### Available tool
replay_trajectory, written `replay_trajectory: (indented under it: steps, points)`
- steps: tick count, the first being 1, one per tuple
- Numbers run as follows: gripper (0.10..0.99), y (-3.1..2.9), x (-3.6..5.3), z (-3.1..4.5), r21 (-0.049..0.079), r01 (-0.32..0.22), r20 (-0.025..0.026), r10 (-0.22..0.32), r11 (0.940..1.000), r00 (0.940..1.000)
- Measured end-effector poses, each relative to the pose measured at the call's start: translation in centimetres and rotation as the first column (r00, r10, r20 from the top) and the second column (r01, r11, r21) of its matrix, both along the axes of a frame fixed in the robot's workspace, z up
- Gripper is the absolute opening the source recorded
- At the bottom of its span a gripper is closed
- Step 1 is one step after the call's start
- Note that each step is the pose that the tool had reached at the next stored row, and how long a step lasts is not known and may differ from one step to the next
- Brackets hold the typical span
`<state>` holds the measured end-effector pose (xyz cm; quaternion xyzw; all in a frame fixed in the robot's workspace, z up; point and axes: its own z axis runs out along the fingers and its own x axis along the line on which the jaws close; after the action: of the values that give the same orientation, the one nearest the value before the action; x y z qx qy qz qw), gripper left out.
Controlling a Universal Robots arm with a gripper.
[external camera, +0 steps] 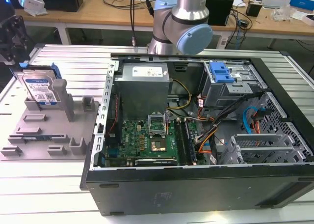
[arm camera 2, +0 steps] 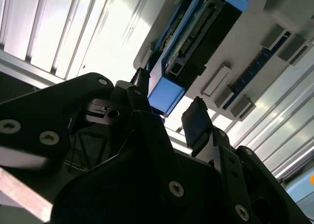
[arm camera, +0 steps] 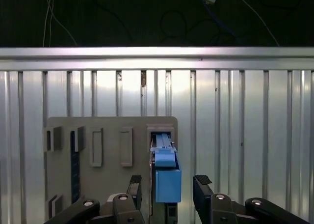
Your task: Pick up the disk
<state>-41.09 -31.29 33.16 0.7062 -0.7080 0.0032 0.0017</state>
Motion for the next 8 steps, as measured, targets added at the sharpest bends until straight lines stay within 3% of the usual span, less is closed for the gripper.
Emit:
replay_trajectory:
  steps: [8]
  points:
    - [0.541, 0.0, 0.0, -0.64, 0.0, 0.0, 0.0, 0.0, 1.0, 1.0]
